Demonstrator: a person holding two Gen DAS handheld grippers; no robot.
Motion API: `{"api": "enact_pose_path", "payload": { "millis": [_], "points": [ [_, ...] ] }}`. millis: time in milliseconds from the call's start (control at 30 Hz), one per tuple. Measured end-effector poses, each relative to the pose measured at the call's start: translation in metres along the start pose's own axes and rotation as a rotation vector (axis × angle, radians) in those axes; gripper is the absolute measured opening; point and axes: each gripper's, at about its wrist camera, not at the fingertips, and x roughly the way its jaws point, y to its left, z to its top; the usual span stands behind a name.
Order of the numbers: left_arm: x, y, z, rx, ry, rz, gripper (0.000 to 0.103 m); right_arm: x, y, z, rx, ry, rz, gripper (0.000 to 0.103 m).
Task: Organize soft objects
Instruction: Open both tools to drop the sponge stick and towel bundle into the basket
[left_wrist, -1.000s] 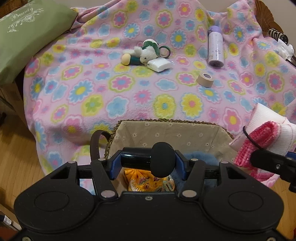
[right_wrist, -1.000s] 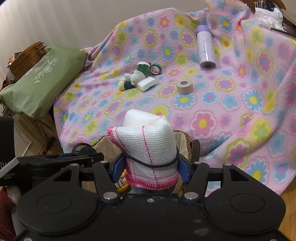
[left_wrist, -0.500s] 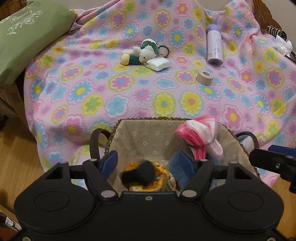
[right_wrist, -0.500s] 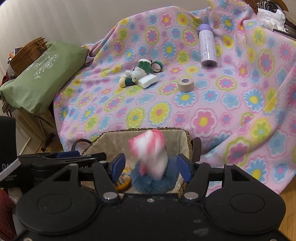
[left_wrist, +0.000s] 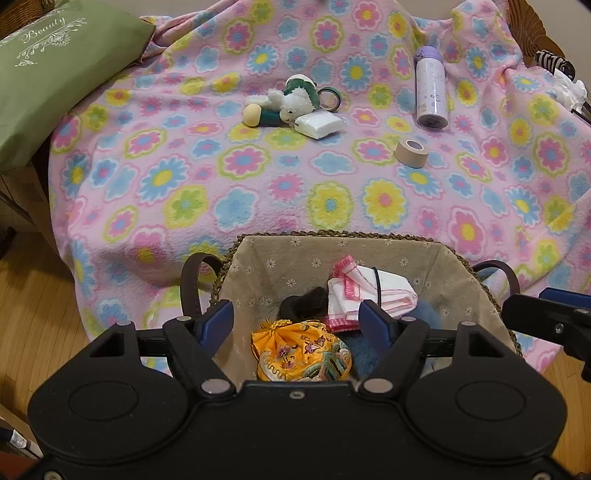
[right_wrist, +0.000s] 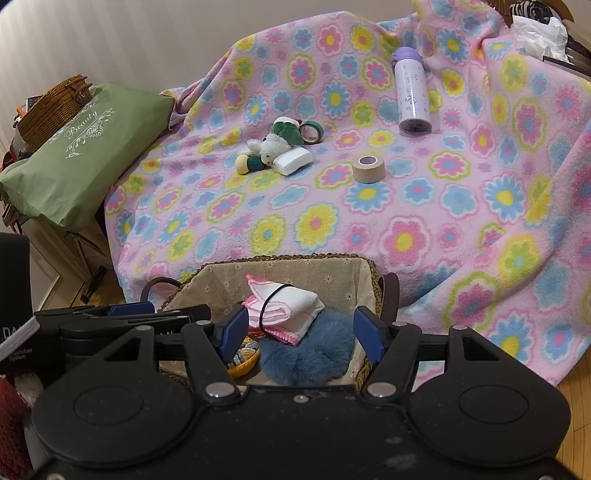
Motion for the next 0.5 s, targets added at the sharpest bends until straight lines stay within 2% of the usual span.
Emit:
{"api": "enact_pose_path", "payload": {
  "millis": [333, 500],
  "points": [
    [0.002, 0.002, 0.0022, 0.005, -0.005, 0.011, 0.074, 0.0022, -0.0006, 0.0031, -0.02, -0.004, -0.014, 0.068],
    [0.005, 0.0058, 0.0091, 0.019, -0.023, 0.042, 0.075, 0.0056, 0.0043, 0.0086, -0.081, -0.04, -0.054, 0.074]
  ]
}}
